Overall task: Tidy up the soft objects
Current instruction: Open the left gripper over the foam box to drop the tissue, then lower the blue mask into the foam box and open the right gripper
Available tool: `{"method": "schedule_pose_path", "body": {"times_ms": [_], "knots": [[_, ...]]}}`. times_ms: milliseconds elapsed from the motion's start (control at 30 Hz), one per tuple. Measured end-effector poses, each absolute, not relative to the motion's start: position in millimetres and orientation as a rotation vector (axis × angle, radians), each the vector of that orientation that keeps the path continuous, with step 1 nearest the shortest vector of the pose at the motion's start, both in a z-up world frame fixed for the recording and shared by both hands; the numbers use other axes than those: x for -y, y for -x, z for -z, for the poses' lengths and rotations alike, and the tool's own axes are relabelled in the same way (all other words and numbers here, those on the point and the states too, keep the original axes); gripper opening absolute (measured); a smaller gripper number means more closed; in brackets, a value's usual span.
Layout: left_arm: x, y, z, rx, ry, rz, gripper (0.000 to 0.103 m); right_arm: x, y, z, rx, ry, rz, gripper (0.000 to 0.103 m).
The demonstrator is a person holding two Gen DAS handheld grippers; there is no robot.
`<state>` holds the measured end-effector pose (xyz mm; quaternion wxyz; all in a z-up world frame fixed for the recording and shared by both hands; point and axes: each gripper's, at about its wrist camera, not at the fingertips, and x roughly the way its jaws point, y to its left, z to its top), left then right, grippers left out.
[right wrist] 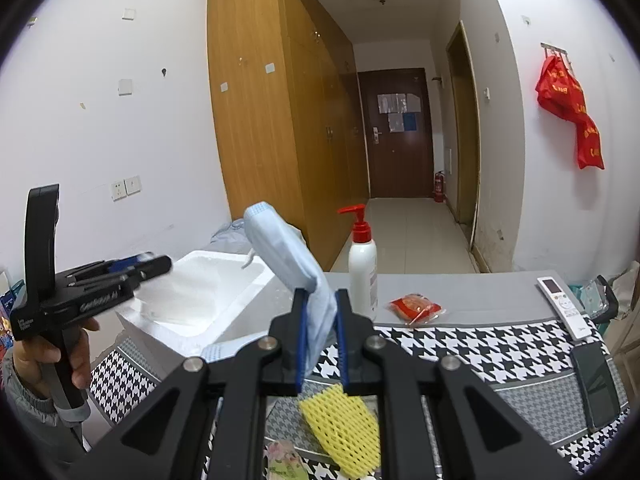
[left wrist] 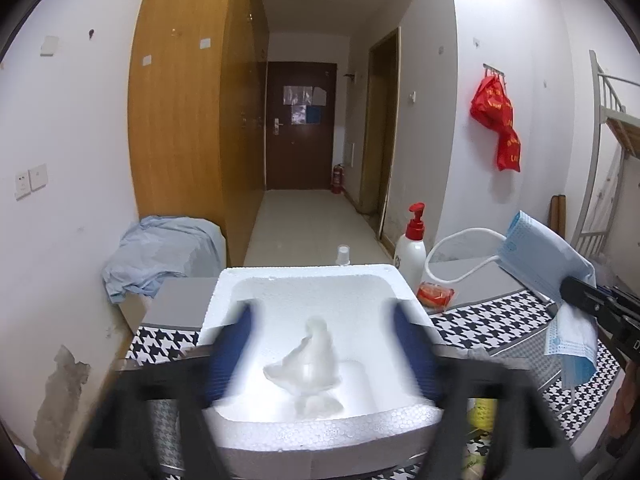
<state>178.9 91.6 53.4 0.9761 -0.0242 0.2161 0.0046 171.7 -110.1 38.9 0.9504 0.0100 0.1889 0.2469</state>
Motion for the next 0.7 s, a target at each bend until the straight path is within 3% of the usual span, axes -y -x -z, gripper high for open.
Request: {"method": "schedule_pose_path", "body": {"times_ms": [33,167,700], "knots": [[-92.0,-177.1,-54.1,-0.425,0.052,-0.011,0.081,109.2,-171.5,-39.2,-0.383,-0.019,-0.501,0.016],[-92.9,-173.2,-54.4,-0.415,0.05,-0.003,0.097,106.7,-171.2,-40.5,-0.38,-0.013,-0.498,0.016],[-112.9,-136.5,-57.6,-0.379,0.053,-0.1,0.102,88.4,-171.3,-50.1,-0.364,0.011,-0.524,0.016]]}}
